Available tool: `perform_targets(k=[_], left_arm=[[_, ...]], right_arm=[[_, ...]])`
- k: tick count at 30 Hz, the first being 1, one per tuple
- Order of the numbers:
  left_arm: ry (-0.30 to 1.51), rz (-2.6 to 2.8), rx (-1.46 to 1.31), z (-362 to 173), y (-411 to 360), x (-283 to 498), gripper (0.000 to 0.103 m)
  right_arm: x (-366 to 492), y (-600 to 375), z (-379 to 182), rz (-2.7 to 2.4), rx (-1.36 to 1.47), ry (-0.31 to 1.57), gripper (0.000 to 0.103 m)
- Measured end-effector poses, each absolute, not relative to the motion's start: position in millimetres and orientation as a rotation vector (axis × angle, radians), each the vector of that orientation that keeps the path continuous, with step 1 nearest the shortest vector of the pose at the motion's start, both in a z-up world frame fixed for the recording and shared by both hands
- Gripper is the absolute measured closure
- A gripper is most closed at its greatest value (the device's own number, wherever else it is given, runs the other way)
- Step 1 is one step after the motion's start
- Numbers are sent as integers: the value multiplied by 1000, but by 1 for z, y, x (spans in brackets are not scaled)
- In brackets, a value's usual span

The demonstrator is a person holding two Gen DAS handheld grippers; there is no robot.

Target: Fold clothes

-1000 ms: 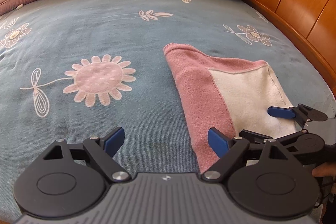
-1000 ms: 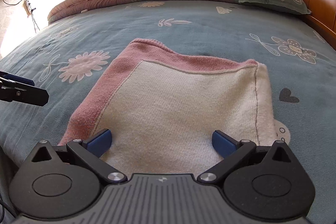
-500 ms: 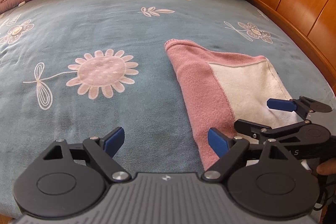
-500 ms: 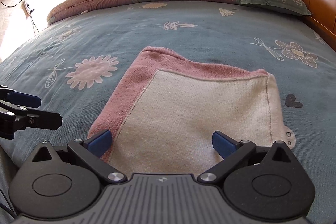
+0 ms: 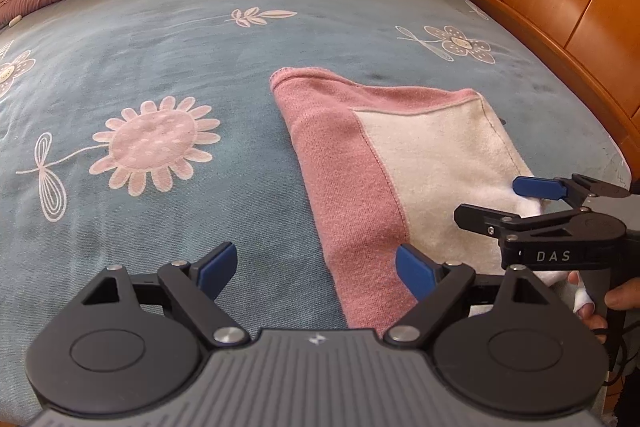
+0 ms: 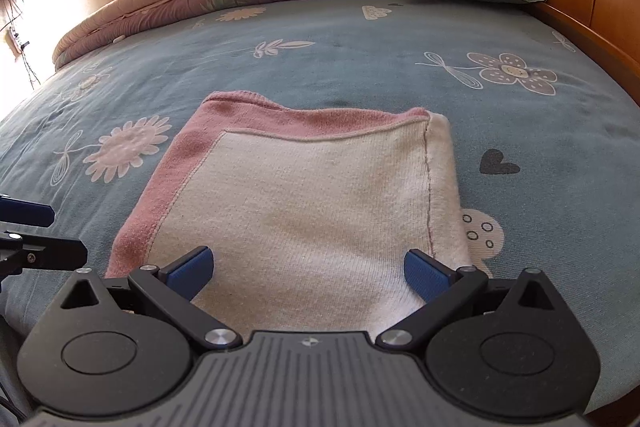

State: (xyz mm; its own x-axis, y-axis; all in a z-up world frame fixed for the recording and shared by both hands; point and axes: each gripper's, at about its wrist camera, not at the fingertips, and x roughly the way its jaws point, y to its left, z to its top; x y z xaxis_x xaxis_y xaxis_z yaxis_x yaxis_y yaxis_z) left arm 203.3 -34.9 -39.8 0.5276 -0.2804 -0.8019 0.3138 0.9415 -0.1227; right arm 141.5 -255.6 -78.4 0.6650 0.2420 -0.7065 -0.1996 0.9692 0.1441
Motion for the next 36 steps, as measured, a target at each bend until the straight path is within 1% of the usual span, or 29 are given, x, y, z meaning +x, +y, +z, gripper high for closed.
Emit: perform_targets(k=[11, 17, 22, 25, 31, 36], left_arm=[[907, -507, -8, -28, -80, 246, 16], [929, -551, -35, -47, -108, 281, 16], [943, -510, -35, -69, -116, 308, 16], [946, -502, -35, -64, -120, 311, 16], [919, -687, -32, -30, -149, 310, 16], [984, -851, -71, -26, -191, 327, 16]], right_arm=[[113, -267, -61, 259, 53, 754, 0], [103, -273, -61, 274, 65, 733, 0], [103, -277, -64, 272, 73, 739, 0], [101, -279, -65, 274, 75, 736, 0], [98, -280, -66, 287, 95, 721, 0], [92, -278, -64, 307, 81, 686, 0]])
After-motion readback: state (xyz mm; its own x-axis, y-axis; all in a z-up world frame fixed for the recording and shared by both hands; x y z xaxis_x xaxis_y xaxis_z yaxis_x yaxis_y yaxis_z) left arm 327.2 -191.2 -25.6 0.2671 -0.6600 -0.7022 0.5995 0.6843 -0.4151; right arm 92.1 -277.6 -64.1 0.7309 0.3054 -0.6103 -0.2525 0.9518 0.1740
